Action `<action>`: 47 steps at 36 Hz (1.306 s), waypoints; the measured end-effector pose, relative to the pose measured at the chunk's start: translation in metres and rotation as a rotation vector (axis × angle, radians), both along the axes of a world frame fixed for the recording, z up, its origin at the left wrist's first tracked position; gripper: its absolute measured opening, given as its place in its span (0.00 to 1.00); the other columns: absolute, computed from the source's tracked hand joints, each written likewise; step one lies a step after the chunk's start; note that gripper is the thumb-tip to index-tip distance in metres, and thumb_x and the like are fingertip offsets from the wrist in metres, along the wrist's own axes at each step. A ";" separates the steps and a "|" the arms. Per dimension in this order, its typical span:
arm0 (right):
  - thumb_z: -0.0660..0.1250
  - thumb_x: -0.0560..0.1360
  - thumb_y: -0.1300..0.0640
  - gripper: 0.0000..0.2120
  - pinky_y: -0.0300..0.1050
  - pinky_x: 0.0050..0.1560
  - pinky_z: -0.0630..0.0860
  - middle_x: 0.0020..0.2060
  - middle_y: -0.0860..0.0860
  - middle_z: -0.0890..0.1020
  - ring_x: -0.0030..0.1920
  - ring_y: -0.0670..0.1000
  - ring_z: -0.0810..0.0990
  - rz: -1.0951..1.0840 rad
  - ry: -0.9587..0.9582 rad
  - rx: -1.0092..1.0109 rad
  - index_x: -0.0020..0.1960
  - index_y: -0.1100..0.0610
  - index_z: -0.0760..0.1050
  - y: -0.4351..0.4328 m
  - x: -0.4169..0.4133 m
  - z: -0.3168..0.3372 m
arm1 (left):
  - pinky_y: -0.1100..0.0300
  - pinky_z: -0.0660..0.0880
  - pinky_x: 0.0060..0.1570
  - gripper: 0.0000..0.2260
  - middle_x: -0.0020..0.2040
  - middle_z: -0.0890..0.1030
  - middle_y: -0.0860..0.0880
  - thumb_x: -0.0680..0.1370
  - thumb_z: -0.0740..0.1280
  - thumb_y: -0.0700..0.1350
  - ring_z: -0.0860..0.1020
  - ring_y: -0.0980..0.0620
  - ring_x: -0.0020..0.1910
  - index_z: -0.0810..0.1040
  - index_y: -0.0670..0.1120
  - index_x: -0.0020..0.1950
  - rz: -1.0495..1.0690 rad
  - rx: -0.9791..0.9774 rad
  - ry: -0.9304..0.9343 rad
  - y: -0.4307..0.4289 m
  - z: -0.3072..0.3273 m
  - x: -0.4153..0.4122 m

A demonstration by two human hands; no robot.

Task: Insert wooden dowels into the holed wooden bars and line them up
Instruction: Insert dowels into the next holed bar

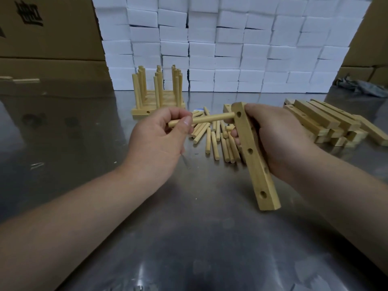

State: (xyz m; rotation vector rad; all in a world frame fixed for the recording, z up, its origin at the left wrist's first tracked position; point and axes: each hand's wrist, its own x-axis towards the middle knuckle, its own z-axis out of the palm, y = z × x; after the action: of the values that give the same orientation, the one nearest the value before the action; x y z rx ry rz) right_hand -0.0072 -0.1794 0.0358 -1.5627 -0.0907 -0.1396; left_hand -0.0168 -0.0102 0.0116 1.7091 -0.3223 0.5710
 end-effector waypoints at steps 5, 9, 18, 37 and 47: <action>0.57 0.77 0.61 0.13 0.36 0.30 0.75 0.29 0.51 0.79 0.29 0.45 0.77 0.106 0.020 -0.002 0.44 0.62 0.80 0.002 0.000 -0.001 | 0.71 0.69 0.27 0.10 0.31 0.79 0.60 0.77 0.64 0.43 0.70 0.62 0.25 0.76 0.57 0.40 0.011 0.005 -0.001 0.002 0.001 0.000; 0.58 0.77 0.63 0.11 0.36 0.32 0.76 0.31 0.50 0.81 0.31 0.45 0.78 0.129 -0.022 0.027 0.45 0.59 0.80 0.002 -0.001 -0.003 | 0.70 0.69 0.26 0.09 0.31 0.78 0.60 0.77 0.64 0.43 0.70 0.62 0.25 0.76 0.57 0.40 0.000 0.023 -0.008 0.003 0.001 0.000; 0.59 0.79 0.60 0.10 0.39 0.29 0.78 0.38 0.54 0.84 0.28 0.48 0.78 0.144 -0.020 0.128 0.46 0.52 0.78 0.002 -0.002 -0.003 | 0.73 0.68 0.28 0.12 0.29 0.77 0.61 0.76 0.65 0.42 0.71 0.64 0.26 0.77 0.59 0.40 -0.026 0.097 -0.017 0.002 0.000 -0.001; 0.58 0.80 0.58 0.12 0.39 0.27 0.75 0.39 0.53 0.85 0.27 0.47 0.76 0.186 -0.093 -0.054 0.59 0.46 0.74 0.004 -0.006 -0.003 | 0.74 0.64 0.29 0.10 0.30 0.73 0.60 0.76 0.65 0.44 0.71 0.63 0.31 0.73 0.61 0.43 0.029 0.417 -0.174 0.007 0.003 -0.003; 0.59 0.79 0.58 0.11 0.39 0.26 0.74 0.38 0.51 0.84 0.26 0.47 0.74 0.162 -0.150 -0.127 0.53 0.43 0.75 0.006 -0.011 -0.003 | 0.75 0.63 0.25 0.08 0.27 0.73 0.66 0.76 0.65 0.45 0.71 0.65 0.28 0.75 0.59 0.42 0.042 0.351 -0.099 0.005 0.004 -0.004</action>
State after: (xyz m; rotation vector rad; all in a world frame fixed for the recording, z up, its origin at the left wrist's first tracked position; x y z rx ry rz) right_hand -0.0179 -0.1737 0.0327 -1.6632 -0.3489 -0.1255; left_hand -0.0212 -0.0053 0.0156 2.0314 -0.4803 0.6601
